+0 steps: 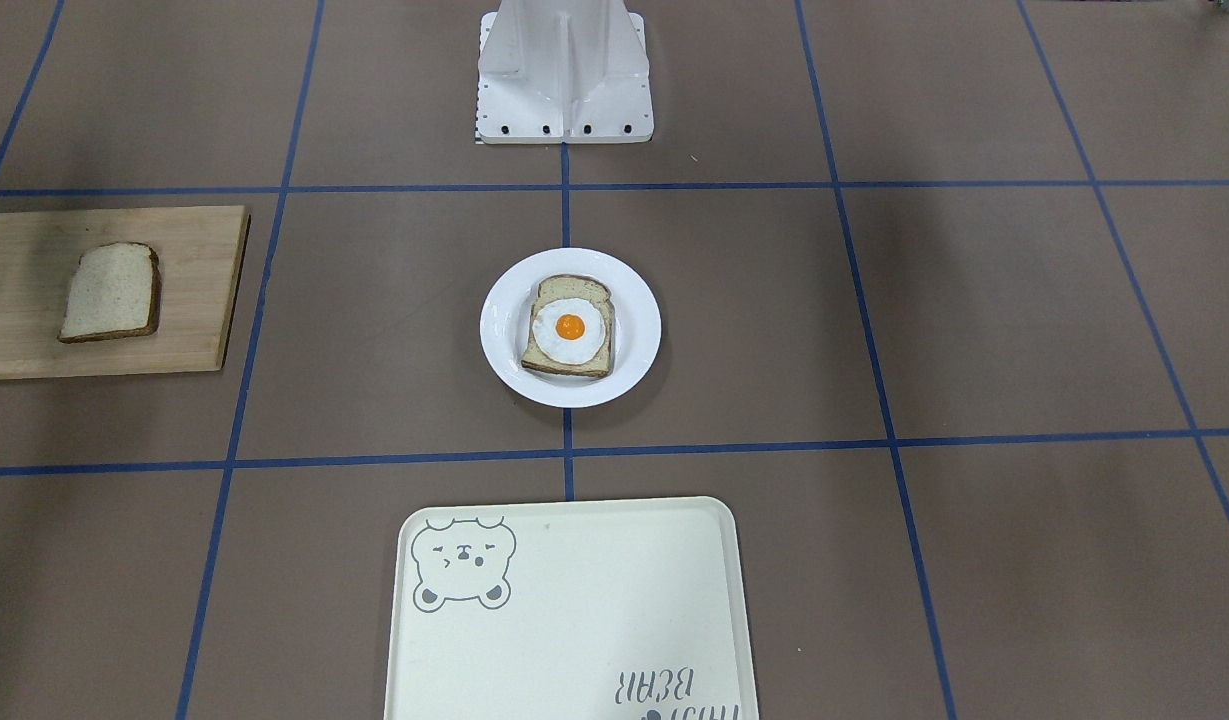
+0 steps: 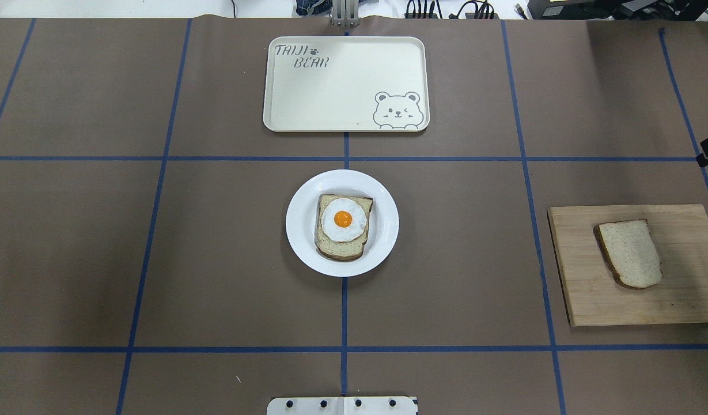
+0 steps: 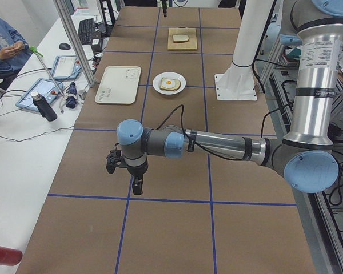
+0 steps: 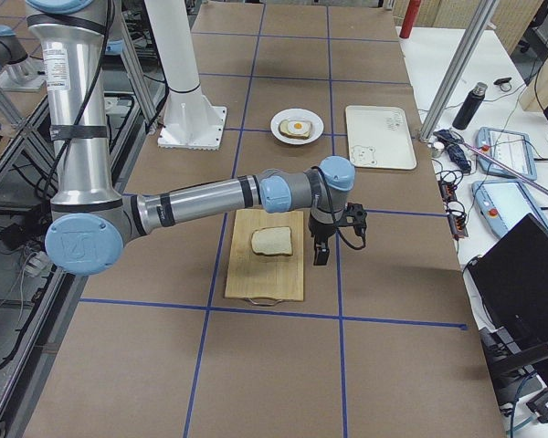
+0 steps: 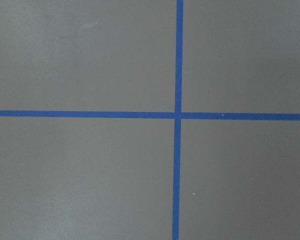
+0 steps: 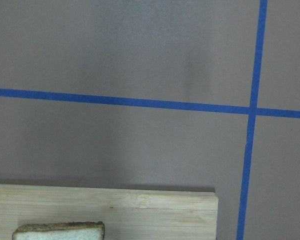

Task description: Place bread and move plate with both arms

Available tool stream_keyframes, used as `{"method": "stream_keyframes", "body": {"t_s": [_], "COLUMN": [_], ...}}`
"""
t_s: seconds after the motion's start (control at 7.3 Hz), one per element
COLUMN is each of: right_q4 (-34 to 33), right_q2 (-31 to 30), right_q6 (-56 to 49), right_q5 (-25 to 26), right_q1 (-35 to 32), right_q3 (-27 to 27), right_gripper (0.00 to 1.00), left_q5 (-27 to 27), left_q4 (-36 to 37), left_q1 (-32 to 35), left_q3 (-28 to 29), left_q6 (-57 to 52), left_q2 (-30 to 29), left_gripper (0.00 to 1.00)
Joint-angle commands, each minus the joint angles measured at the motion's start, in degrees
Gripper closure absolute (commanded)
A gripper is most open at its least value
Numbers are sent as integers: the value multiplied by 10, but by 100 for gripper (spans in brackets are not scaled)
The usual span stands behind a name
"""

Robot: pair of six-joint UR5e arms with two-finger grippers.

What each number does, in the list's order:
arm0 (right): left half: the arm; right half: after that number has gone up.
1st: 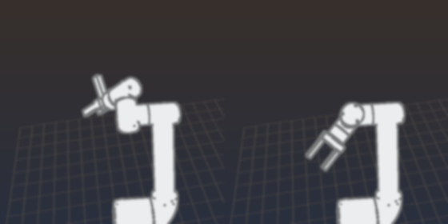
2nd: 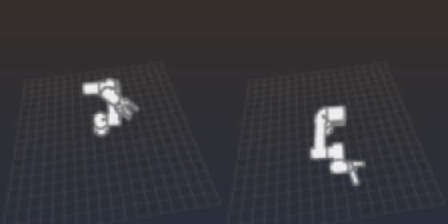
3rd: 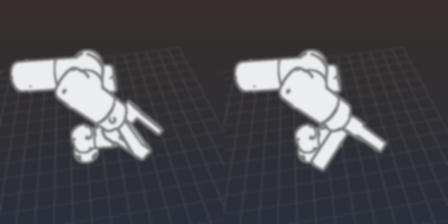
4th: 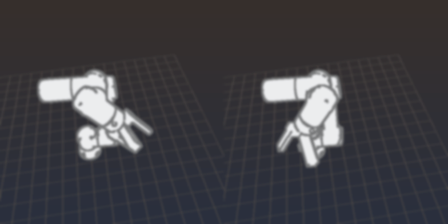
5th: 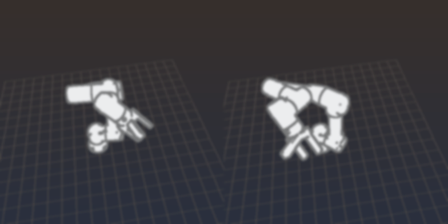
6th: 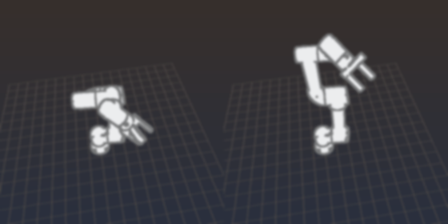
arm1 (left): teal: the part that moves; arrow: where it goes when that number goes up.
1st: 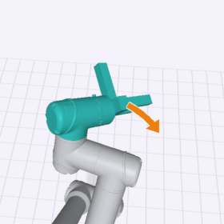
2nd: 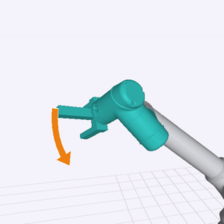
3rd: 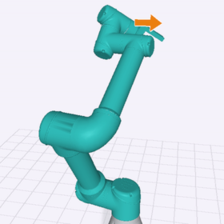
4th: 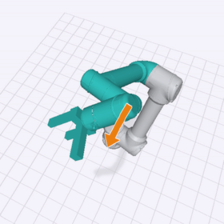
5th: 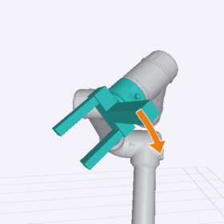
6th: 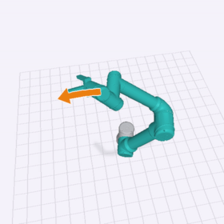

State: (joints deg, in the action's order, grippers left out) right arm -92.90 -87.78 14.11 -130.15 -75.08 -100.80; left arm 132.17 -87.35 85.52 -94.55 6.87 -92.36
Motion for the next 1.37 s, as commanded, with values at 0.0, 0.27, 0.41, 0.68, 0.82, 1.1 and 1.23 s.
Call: {"method": "stream_keyframes", "body": {"t_s": [0.0,0.27,0.41,0.68,0.82,1.1,1.23], "right_q4": [0,1,1,18,54,70,74], "right_q2": [-10,-10,-9,-6,-14,-17,-20], "right_q6": [-2,-1,0,0,0,2,14], "right_q5": [0,0,-4,-29,-30,-38,-43], "right_q1": [0,0,0,1,5,28,47], "right_q3": [0,0,0,-1,3,5,8], "right_gripper": [0,0,0,0,0,0,0], "left_q5": [26,28,24,27,26,26,26], "left_q4": [-10,-5,-5,-9,-12,-12,-27], "left_q1": [-1,-3,-3,-3,-3,-4,-4], "left_q3": [-16,-20,-18,-30,-27,-30,-34], "left_q6": [-13,-10,-9,-7,-12,-9,-10], "left_q2": [9,8,11,15,18,10,9], "left_gripper": [1,1,1,1,1,1,1]}}
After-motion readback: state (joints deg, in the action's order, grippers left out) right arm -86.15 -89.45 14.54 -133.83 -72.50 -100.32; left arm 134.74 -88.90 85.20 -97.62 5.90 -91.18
